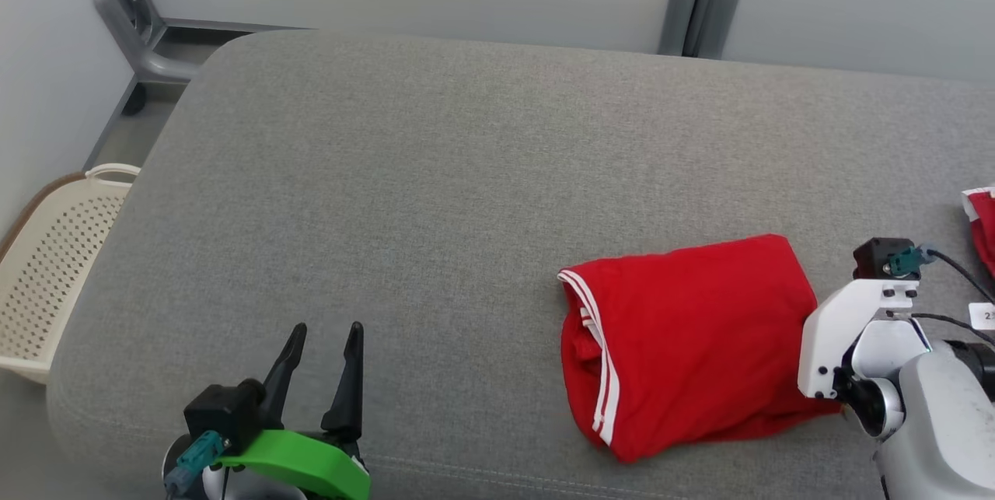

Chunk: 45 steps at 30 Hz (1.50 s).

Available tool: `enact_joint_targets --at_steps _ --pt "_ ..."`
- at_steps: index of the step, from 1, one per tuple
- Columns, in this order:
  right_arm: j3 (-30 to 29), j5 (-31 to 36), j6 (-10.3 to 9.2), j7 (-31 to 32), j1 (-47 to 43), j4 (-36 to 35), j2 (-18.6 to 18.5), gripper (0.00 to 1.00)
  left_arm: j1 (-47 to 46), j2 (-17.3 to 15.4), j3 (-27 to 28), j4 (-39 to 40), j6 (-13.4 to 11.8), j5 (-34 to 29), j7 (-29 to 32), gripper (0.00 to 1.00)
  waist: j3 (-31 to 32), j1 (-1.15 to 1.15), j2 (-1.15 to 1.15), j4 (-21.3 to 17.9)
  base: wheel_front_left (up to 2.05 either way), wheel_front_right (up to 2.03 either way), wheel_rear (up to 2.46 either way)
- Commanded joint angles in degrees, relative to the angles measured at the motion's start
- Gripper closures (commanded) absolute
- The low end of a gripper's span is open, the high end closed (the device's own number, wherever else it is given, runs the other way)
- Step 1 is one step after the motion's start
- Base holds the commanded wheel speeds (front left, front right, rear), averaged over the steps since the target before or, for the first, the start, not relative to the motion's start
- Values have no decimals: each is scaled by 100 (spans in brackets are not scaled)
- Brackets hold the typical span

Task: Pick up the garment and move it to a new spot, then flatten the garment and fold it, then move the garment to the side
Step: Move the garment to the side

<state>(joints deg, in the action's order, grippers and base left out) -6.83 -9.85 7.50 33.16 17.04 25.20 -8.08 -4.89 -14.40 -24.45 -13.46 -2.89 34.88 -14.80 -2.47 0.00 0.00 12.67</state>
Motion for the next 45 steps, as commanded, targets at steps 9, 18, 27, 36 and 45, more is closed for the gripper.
enact_joint_targets --at_steps 9,18,27,36,45 --pt "677 -25 -2 -149 603 83 -332 100 16 100 147 47 28 -87 -35 0 -28 0 0 -682 0 0 0" --pt "1189 -68 -2 -413 1474 355 -266 100 -101 217 335 71 108 -227 -33 0 -94 0 0 -1416 0 0 0" --pt "1388 242 -2 -841 2689 1005 61 100 -290 350 474 56 250 -408 -26 0 -415 0 0 -1976 0 0 0" --pt "1074 515 -2 -1141 3344 1465 72 100 -470 395 550 21 341 -544 -27 0 -700 0 0 -2230 0 0 0" --pt "574 778 -2 -1325 3722 1615 13 100 -593 367 628 -70 444 -648 -27 0 -894 0 0 -2576 0 0 0"
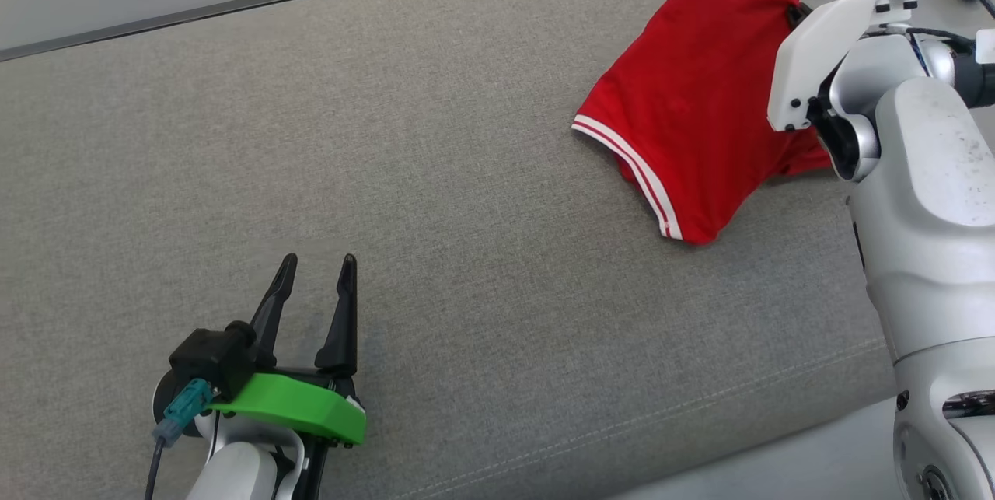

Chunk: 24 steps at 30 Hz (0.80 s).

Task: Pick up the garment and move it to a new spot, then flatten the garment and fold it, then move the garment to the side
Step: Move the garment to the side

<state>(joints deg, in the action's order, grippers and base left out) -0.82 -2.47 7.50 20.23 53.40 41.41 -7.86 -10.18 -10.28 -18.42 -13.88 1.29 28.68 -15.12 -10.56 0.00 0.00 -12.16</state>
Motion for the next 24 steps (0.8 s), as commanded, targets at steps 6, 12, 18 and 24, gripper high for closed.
enact_joint_targets --at_steps 6,12,18,24 --pt "-341 233 -2 -173 238 31 -137 100 -163 -94 -23 -51 67 -81 12 0 -213 0 0 -114 0 0 0" --pt "-772 533 -2 -227 390 34 -167 100 -235 -151 -60 -27 38 -117 61 0 -358 0 0 -12 0 0 0" --pt "-1481 889 -2 -268 418 77 -306 100 -278 -225 -93 4 50 -127 102 0 -491 0 0 136 0 0 0" --pt "-2545 1303 -3 -317 278 68 -393 100 -305 -301 -118 60 30 -142 171 0 -609 0 0 251 0 0 0"
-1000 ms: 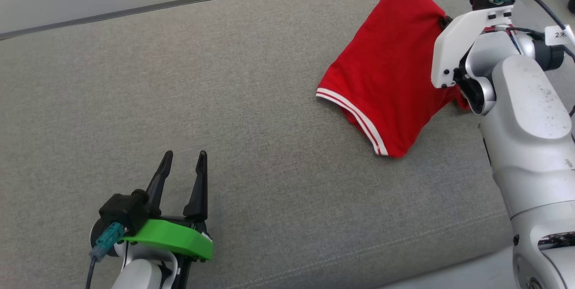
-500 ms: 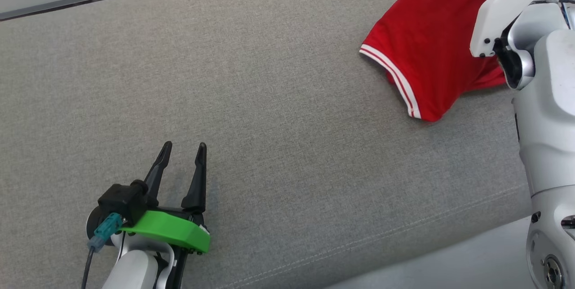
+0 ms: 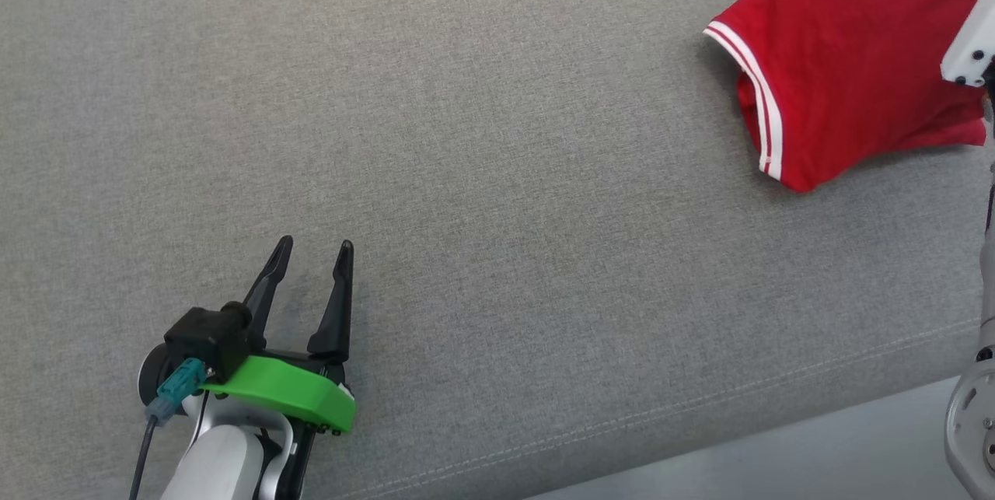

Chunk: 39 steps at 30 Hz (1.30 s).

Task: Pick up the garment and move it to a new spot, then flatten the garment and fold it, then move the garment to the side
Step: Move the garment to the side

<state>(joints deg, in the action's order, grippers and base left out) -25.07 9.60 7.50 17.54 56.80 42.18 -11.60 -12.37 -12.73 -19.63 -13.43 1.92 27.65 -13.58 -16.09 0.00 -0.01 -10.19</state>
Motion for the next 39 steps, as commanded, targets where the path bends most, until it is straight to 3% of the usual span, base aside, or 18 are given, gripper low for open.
enact_joint_targets --at_steps 1,14,22,23,24,25,30,37,39 --pt "-293 143 -3 -70 -75 -3 -12 100 -89 -66 -2 35 -35 -42 33 0 -75 0 1 67 0 0 0" --pt "-1982 1043 -3 -454 50 49 205 100 -121 -288 -112 332 -58 -137 287 0 -393 0 1 344 0 0 0" --pt "-2661 1818 -3 -776 266 -47 193 100 -105 -378 -203 526 -92 -188 416 0 -615 0 1 656 0 0 0" --pt "-2700 1920 -3 -796 262 -57 184 58 -107 -389 -210 543 -93 -199 427 0 -640 0 1 695 0 0 0" --pt "-2748 1997 -3 -845 269 -77 184 9 -110 -393 -212 561 -103 -204 427 0 -658 0 1 727 0 0 0" --pt "-2787 2089 -3 -896 278 -99 182 0 -113 -394 -224 585 -99 -202 429 0 -675 0 1 756 0 0 0" --pt "-2924 2447 -3 -1082 188 -86 176 0 -113 -400 -259 660 -127 -202 431 0 -728 0 1 851 0 0 0" --pt "-2922 2466 -3 -1545 192 84 331 0 -114 -407 -248 678 -187 -206 360 0 -680 0 1 846 0 0 0" --pt "-2824 2206 -3 -1878 300 226 433 0 -158 -379 -134 687 -398 -296 232 0 -617 0 1 830 0 0 0"
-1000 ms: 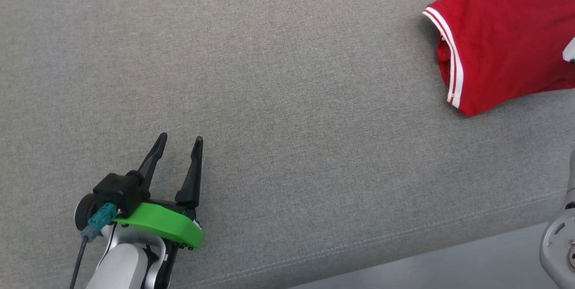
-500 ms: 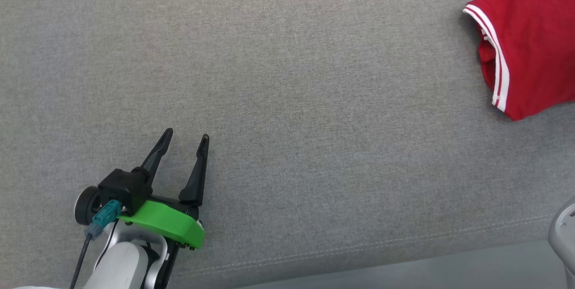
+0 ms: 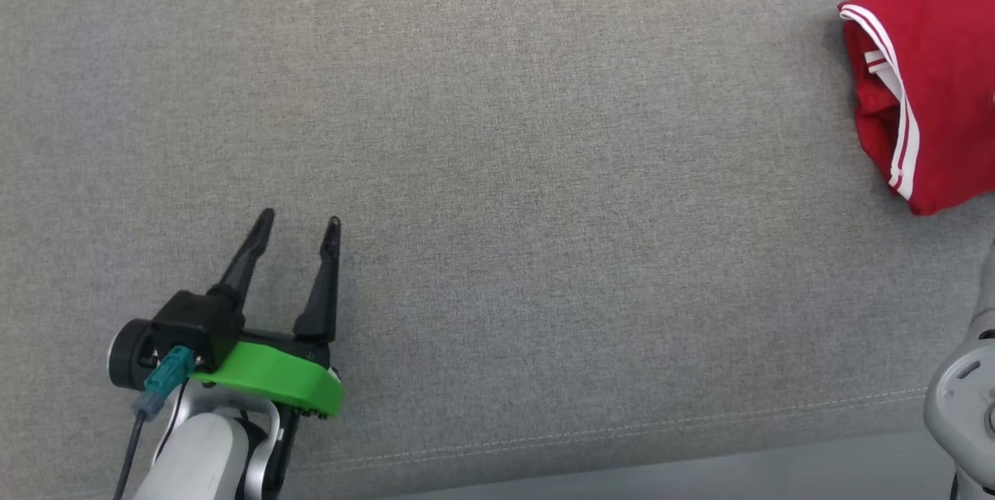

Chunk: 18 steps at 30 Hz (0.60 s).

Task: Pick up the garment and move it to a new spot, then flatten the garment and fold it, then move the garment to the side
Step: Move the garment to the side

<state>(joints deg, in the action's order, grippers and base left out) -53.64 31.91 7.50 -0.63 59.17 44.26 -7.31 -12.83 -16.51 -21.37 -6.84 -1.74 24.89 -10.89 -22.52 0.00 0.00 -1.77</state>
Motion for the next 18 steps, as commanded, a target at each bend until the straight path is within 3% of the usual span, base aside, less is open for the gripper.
enact_joint_targets --at_steps 1,8,18 --pt "105 -154 -3 -192 98 78 44 0 -114 13 69 28 -104 -54 -79 0 54 0 0 -16 0 0 0" --pt "527 -911 -3 -940 -3 390 86 0 -120 212 397 48 -396 96 -282 0 311 0 0 19 0 0 0" --pt "1453 -2097 -2 -1414 -652 457 205 0 48 715 942 -109 -399 795 -389 0 990 0 0 215 0 0 0"
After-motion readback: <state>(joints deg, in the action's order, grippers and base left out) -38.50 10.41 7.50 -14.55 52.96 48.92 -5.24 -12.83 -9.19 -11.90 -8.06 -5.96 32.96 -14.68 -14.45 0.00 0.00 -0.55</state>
